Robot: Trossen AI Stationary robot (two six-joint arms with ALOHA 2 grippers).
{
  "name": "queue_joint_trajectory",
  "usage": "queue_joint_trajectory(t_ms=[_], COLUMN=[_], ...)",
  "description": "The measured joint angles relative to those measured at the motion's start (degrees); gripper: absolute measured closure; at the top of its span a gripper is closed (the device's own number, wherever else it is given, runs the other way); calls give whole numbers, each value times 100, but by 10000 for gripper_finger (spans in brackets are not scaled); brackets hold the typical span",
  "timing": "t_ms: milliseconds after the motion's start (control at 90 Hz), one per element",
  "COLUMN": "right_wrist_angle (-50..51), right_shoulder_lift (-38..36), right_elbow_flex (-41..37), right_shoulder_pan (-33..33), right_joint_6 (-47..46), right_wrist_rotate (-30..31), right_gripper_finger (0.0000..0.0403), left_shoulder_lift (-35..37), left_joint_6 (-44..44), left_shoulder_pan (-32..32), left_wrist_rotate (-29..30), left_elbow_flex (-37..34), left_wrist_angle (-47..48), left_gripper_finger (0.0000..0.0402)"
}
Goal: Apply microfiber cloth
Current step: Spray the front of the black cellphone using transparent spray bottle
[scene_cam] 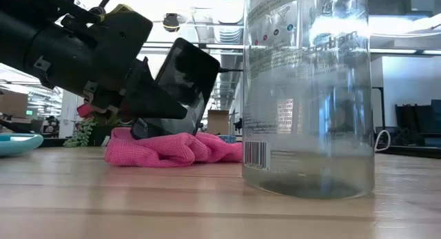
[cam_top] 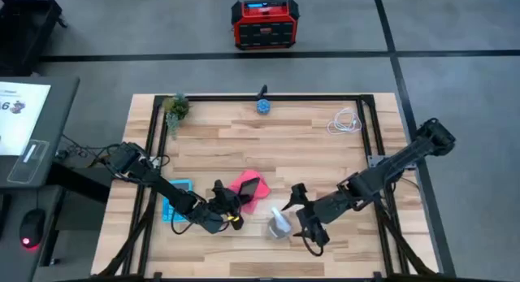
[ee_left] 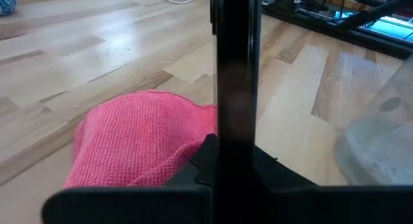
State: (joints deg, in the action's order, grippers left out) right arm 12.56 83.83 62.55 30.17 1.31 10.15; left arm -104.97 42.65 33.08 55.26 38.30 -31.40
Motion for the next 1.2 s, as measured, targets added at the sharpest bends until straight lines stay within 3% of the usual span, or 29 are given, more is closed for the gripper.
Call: queue_joint_trajectory(t_ms=[289,411,678,1200], right_wrist_angle=[-740,-965,-1404,-1803], right_shoulder_lift=[90,175,280,706], right_elbow_flex=[-204,-195,-202,-204], right_shoulder_pan=[-293,-344,-321,-297], right_joint_6=[23,21,67,-175], right_wrist_rotate=[4,-288,-303,-275], right_gripper_finger=[35,35,35,35], left_shoulder_lift=[0,0,24,854], left_joint_6=[-25,-96,-305,-703], left_shoulder_pan=[0,5,30,142], left_wrist_rotate=[-2,-1,132,177], left_elbow_flex=[0,0,31,33], left_wrist_angle=[-2,-43,-570,-945], left_gripper_finger=[393,393,393,393])
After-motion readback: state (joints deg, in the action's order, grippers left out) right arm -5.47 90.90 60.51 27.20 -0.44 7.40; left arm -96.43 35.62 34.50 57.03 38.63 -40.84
